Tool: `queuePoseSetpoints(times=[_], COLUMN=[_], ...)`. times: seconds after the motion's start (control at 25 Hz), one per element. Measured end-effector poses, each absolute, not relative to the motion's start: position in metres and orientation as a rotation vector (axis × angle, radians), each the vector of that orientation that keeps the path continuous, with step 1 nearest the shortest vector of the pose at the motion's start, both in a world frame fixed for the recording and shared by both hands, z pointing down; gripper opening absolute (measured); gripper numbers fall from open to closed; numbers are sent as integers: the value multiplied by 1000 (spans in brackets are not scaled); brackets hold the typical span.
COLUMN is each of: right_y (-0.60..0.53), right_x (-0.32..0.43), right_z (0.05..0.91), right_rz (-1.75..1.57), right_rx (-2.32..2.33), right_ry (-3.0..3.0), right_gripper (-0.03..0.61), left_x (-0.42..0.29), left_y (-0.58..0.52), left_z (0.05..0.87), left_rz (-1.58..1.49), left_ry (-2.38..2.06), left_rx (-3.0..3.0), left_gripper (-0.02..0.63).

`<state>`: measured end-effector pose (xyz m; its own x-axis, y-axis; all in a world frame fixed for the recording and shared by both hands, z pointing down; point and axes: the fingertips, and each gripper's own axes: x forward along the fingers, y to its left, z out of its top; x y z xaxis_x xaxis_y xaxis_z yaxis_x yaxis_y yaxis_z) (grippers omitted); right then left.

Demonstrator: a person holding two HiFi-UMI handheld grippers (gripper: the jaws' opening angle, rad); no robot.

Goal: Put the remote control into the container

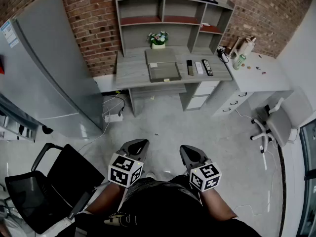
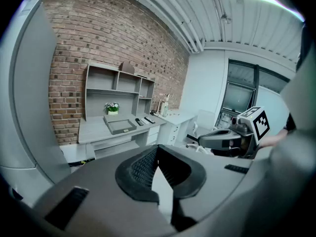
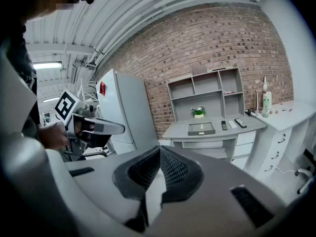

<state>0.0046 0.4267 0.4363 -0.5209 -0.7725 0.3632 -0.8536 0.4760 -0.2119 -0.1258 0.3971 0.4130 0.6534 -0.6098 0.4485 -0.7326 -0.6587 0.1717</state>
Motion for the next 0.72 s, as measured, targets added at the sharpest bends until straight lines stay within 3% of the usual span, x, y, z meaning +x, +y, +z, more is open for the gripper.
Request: queuePoseSetpoints(times=[0.72], right_y=[430], right_x=[-9], right_z=[439], right_rz=[628], right_rx=[1380], right_ry=[-2535], right_gripper=[8], left_x=[-124], left_y=[399], left_z=[421], left_rz=[523], left_ry=[-1041], left_rx=[2537], left_gripper=[6])
